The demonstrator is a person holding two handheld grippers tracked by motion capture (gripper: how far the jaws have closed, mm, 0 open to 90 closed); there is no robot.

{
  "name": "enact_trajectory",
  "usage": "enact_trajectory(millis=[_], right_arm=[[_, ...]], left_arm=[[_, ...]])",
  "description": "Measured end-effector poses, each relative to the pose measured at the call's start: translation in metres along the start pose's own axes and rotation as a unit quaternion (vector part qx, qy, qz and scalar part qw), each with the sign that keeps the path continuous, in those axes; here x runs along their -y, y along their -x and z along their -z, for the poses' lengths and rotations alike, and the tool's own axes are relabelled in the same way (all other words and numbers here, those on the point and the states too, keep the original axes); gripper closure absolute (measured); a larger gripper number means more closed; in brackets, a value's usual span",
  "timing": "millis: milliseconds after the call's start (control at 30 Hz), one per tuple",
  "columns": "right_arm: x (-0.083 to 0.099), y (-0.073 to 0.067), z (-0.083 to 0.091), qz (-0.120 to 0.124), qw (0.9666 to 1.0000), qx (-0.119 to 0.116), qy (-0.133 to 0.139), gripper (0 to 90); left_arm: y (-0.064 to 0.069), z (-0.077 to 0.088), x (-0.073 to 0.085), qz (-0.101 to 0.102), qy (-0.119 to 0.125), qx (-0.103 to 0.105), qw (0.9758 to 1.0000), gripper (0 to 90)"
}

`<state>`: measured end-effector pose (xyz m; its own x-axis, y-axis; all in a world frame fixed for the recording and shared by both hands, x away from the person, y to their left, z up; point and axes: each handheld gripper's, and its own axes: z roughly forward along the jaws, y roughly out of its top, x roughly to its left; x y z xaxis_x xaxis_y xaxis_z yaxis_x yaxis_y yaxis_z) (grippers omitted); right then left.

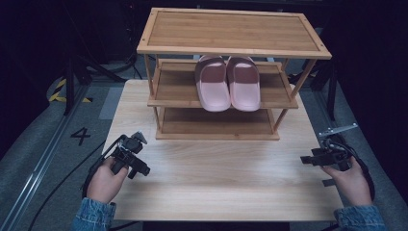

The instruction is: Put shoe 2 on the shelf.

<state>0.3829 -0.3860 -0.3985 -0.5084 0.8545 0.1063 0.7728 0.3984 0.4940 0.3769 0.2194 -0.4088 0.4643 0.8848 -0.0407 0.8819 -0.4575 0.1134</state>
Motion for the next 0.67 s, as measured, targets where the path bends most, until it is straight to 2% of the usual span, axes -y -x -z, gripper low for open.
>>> enact_trajectory(millis=[200,300,467,533,667], right_arm=[[0.008,0.003,-0.011,0.021,0.9996,0.01,0.014,34.9],[0.015,0.006,-0.017,0.034,0.999,0.005,0.028,35.6],[0.02,0.009,-0.024,0.025,0.999,-0.012,0.035,36.5],[0.022,0.011,-0.029,0.012,0.999,-0.007,0.042,36.6],[0.024,0.01,-0.031,0.012,0.9987,-0.009,0.048,35.9]], left_arm=[[-0.001,-0.001,0.001,0.004,0.0,0.0,1.0,17.5],[-0.001,-0.002,0.002,0.0,0.008,0.0,1.0,17.5],[-0.003,-0.002,0.002,0.002,0.012,0.0,0.9999,17.5],[-0.003,-0.002,0.002,0.006,0.018,0.005,0.9998,17.4],[-0.004,-0.002,0.002,0.006,0.021,0.008,0.9997,17.5]])
